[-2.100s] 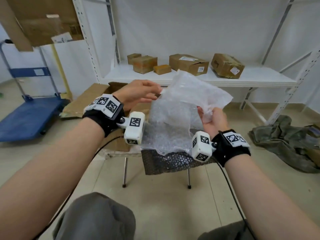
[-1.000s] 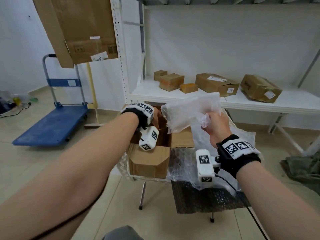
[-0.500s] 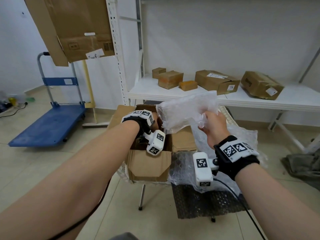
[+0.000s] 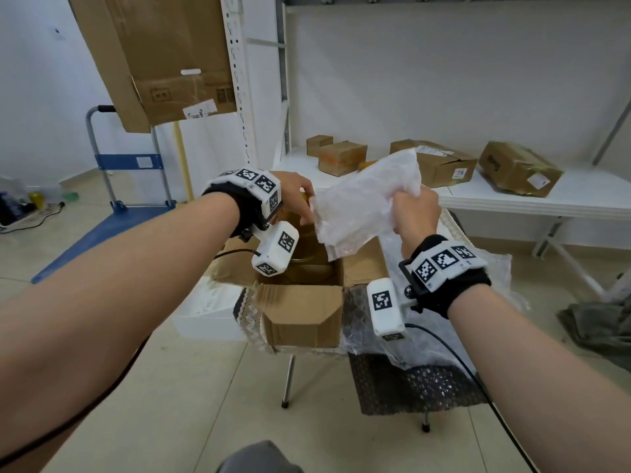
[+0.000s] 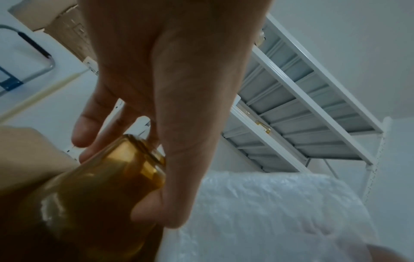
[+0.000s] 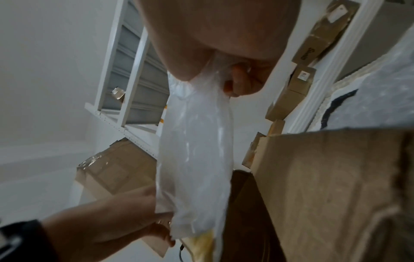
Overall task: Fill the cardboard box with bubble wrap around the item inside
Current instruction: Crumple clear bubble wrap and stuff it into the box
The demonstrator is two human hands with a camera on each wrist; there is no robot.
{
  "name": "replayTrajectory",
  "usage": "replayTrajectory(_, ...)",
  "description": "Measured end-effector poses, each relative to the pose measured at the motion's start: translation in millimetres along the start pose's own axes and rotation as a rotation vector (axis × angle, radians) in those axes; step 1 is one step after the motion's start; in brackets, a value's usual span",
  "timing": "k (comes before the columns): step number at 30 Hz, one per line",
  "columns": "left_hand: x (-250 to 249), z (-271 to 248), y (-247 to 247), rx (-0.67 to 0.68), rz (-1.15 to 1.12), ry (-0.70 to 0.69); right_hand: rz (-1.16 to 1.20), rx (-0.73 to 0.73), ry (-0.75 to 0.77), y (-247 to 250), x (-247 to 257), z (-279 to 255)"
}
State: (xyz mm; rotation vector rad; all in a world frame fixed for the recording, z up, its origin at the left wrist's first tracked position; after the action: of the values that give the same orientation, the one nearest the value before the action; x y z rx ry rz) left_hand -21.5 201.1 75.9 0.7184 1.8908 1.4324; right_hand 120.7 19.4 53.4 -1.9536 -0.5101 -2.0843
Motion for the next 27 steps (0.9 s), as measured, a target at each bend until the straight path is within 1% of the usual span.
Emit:
replayTrajectory(3,11.3,-2.8,-4.3,-0.019,0.035,-0.003,-0.066,-0.020,0.092,0.2,5.9,-8.6)
replayTrajectory(6,22.2,-3.9,-3.1,-0.061,-0.031,-0.006,-0.127,-0.047,0.143,2.0,5.0,-11.7)
replayTrajectory(8,27.6,-4.9,-1.1,-0.091,-0.120,-0.012,-0.172,0.006,0.170,-5.2,3.8,-15.1)
replayTrajectory(10,30.6,-6.5,4.3,-0.150,-0.180,-0.018,-0.250,0.092,0.218,-18.6,5.3,-18.5)
replayTrajectory(12,32.1,-6.4,8.8,-0.203,-0.209,-0.025,-0.372,0.191,0.248,-36.7,5.4,-21.4)
replayTrajectory(14,31.3,-4.1,12.3,-0.236,-0.209,-0.041,-0.544,0.302,0.257,-57.5,2.2,-21.7)
replayTrajectory(17,29.2,-2.6,14.6,-0.244,-0.205,-0.061,-0.744,0.434,0.264,-85.5,-5.7,-21.5)
replayTrajectory(19,29.7,-2.6,16.3,-0.246,-0.219,-0.077,-0.869,0.488,0.293,-102.3,-11.8,-22.3)
replayTrajectory(22,31.3,-3.5,22.8,-0.277,-0.221,-0.082,-1.154,0.540,0.338,-120.5,-22.4,-27.6)
replayTrajectory(24,31.8,-3.1,25.6,-0.286,-0.208,-0.084,-1.265,0.578,0.330,-130.8,-36.8,-27.5)
replayTrajectory(25,31.5,-3.2,26.1,-0.286,-0.202,-0.089,-1.310,0.568,0.349,-134.9,-42.2,-26.0)
replayTrajectory(27,31.1,-2.4,25.1,-0.277,-0.197,-0.100,-1.379,0.475,0.432,-136.7,-42.8,-22.3)
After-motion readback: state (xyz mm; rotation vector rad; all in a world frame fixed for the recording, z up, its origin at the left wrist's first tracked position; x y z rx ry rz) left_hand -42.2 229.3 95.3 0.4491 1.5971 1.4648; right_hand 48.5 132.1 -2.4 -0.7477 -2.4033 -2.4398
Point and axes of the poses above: each hand's wrist, its own z-axis towards the middle knuckle, its own y-axis out of the back of the hand, x = y × z, the point moved 8 cm from there along z, towards the middle knuckle, and after that the axes turned 5 degrees about -y, right-handed, at the moved point
